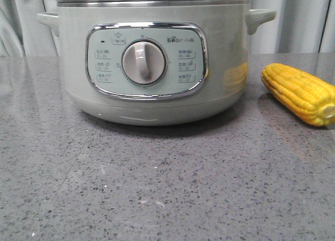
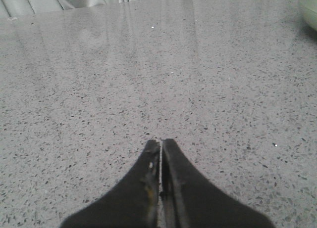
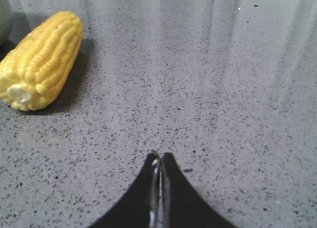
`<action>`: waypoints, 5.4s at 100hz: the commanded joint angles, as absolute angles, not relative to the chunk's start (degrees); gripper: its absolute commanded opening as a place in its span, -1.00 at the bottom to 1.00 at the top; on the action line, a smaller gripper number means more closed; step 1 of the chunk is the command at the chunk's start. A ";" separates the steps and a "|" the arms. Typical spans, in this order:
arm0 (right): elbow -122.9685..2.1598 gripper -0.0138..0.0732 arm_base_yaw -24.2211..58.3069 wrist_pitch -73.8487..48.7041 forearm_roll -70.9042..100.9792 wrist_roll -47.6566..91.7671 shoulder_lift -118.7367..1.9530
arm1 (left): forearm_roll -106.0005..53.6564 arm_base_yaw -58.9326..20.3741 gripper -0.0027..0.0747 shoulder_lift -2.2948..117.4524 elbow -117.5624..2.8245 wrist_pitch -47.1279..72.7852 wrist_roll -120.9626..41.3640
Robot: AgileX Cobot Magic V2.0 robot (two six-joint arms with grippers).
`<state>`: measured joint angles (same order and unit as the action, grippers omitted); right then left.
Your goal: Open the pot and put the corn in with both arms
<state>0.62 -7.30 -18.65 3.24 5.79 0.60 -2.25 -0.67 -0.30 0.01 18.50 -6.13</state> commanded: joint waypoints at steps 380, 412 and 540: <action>-21.85 -0.83 -7.57 -20.52 10.49 6.04 -16.72 | -3.76 -33.44 0.34 55.07 -40.67 -20.37 -4.25; -21.85 -0.83 -7.57 -20.52 10.49 6.04 -16.72 | -3.76 -38.88 0.34 68.91 -46.88 -27.41 -4.25; -42.38 0.08 -3.97 -38.28 14.24 6.04 -42.31 | -6.71 -40.19 0.04 87.12 -59.26 -25.56 -3.99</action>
<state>-36.91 -4.86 -37.90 13.48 5.87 -36.24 -5.69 -40.16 87.97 -57.77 -22.62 -4.63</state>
